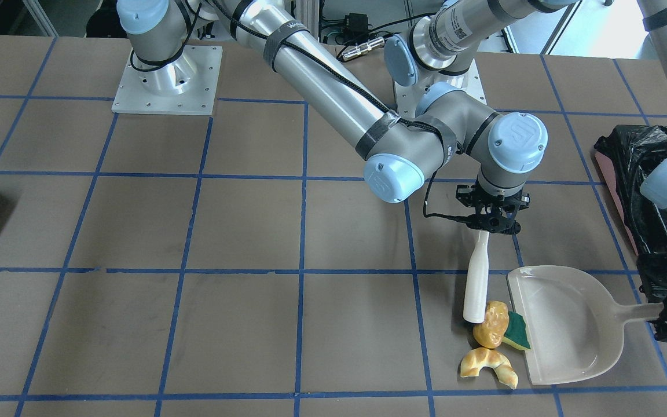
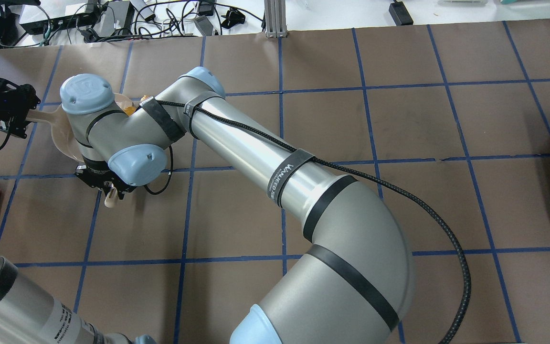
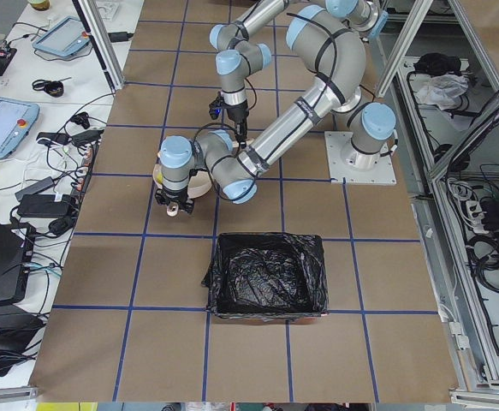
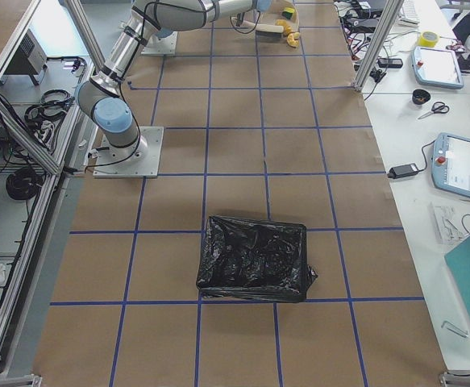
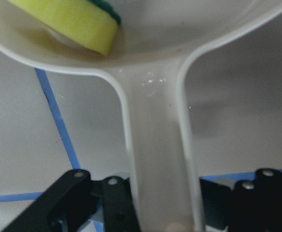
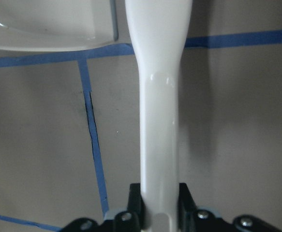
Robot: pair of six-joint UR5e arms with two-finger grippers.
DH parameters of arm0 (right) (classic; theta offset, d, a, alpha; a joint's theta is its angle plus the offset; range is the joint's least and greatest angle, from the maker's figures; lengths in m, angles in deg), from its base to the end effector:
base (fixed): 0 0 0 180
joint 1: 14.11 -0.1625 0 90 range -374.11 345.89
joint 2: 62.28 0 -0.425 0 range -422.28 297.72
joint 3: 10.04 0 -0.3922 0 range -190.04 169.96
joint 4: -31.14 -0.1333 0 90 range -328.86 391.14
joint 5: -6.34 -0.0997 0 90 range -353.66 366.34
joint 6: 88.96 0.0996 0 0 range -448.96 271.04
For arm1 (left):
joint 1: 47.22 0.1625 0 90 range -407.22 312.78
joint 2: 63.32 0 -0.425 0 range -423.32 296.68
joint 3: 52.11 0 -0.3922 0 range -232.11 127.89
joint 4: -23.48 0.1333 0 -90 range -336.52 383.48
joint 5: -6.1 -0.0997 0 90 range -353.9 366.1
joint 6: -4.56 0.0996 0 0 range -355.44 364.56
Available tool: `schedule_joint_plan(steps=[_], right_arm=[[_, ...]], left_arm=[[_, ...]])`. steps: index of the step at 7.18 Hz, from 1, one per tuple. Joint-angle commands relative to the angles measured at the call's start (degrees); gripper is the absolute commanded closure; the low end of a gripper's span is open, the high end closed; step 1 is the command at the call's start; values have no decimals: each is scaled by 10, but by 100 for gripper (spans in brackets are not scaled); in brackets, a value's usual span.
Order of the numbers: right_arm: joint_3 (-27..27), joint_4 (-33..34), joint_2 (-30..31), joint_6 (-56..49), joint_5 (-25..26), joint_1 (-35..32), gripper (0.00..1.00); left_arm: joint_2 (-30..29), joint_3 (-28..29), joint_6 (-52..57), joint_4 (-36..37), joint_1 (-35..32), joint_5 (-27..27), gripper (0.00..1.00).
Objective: Sweep and dump trash in nearest bin
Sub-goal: 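Sweep the sponge into the dustpan with the brush in the right gripper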
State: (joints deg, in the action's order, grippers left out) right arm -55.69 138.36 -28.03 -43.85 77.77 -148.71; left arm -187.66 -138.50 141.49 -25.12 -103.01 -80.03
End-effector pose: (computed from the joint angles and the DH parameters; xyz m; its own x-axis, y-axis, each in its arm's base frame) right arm 0.7105 -0.4855 0.2404 -0.9552 0.0159 -0.2954 -0.0309 0.9878 0.1529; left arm 0.2740 -0.6520 0.2338 0.2306 0.9572 -0.1749 0.9719 -0.2177 0.0900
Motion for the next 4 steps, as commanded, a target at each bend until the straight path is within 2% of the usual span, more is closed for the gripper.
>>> schedule_joint_plan(steps=[1,2,3,4], right_arm=[[-3,4,-2,-170,29,0,100],[-5,-27,2,-265,66,0,100],[-11,-56,17,-258,77,-2,100],[-31,-55,41,-158,68,-2,100]], left_arm=[[0,0,0,1,0,0,100],[0,0,0,1,0,0,100],[0,0,0,1,0,0,100],[0,0,0,1,0,0,100]])
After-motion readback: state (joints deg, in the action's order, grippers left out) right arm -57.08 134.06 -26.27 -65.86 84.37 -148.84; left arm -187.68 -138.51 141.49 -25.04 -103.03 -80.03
